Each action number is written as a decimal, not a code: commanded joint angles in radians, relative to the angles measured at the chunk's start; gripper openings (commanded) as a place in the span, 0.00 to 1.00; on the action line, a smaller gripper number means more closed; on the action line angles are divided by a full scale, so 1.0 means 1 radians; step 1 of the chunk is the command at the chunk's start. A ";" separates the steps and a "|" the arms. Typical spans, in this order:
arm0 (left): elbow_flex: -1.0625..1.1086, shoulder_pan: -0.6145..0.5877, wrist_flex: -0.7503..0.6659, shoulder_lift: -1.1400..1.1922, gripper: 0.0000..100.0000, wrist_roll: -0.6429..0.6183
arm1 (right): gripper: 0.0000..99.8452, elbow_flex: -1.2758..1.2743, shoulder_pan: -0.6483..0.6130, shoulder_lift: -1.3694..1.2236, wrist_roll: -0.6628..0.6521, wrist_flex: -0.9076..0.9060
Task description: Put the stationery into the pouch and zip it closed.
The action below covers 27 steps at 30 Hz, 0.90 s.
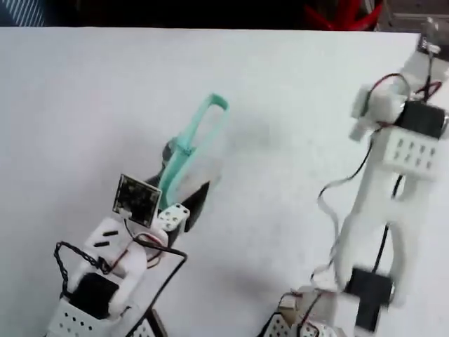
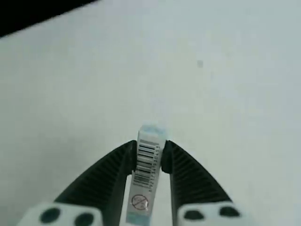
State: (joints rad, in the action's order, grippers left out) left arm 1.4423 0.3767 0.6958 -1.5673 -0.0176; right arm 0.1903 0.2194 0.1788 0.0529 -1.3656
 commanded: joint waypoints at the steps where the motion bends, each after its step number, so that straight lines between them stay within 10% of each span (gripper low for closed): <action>1: -0.014 0.005 0.006 -0.007 0.22 -0.009 | 0.02 0.049 -0.202 0.308 -0.015 -0.019; 12: -0.014 -0.002 0.005 -0.007 0.22 -0.009 | 0.02 0.028 -0.771 0.476 -0.023 0.332; 27: -0.025 -0.004 0.005 -0.008 0.22 -0.003 | 0.02 -0.514 -0.762 0.530 -0.025 0.705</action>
State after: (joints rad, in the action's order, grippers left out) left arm 1.4423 0.3767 0.6989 -1.5673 -0.0176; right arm -0.2394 -0.5831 0.6513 0.0391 -0.7242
